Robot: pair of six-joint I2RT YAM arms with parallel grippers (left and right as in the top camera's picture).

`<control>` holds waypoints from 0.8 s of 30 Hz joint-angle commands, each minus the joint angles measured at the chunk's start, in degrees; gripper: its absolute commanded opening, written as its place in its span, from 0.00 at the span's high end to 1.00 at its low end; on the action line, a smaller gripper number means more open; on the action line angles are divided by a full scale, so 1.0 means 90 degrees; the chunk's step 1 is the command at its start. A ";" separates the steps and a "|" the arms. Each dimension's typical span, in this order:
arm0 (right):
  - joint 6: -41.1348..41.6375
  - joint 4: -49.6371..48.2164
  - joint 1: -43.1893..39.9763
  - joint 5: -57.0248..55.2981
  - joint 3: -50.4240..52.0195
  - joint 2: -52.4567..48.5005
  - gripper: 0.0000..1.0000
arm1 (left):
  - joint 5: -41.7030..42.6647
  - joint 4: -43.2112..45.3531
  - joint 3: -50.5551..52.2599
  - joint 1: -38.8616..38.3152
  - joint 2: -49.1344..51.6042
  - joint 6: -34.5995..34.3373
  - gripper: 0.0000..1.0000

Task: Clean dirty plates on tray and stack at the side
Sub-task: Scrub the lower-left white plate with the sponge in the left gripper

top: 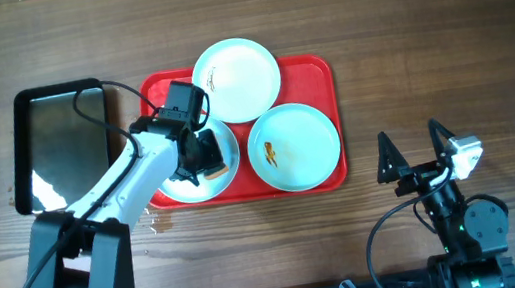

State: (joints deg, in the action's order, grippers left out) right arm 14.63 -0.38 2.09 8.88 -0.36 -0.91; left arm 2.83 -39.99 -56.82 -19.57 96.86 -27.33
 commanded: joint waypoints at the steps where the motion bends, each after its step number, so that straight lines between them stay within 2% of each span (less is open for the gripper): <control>1: -0.0109 -0.0019 -0.0032 -0.0058 0.0005 0.0029 0.00 | -0.0131 0.0019 0.0075 -0.0022 0.0085 -0.0041 0.60; 9: -0.0107 -0.0019 -0.0032 -0.0058 0.0005 0.0029 0.00 | -0.0053 0.0024 0.0075 -0.0022 0.0085 -0.0075 0.59; 14: -0.0107 -0.0019 -0.0032 -0.0058 0.0005 0.0029 0.00 | 0.0083 0.0357 0.0075 -0.0022 0.0085 -0.0092 0.53; 17: -0.0109 -0.0019 -0.0032 -0.0058 0.0005 0.0029 0.00 | 0.0053 0.0573 0.0075 -0.0022 0.0085 -0.0087 0.54; 21: -0.0109 -0.0019 -0.0032 -0.0058 0.0005 0.0029 0.00 | 0.0027 0.0695 0.0075 -0.0022 0.0313 -0.0092 0.63; 24: -0.0107 -0.0022 -0.0032 -0.0058 0.0005 0.0029 0.00 | 0.0041 0.0675 0.0075 -0.0022 0.0585 -0.0092 0.64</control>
State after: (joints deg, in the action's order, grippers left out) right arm 14.63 -0.38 2.09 8.88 -0.36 -0.91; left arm 3.05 -33.82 -56.62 -19.55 99.90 -27.77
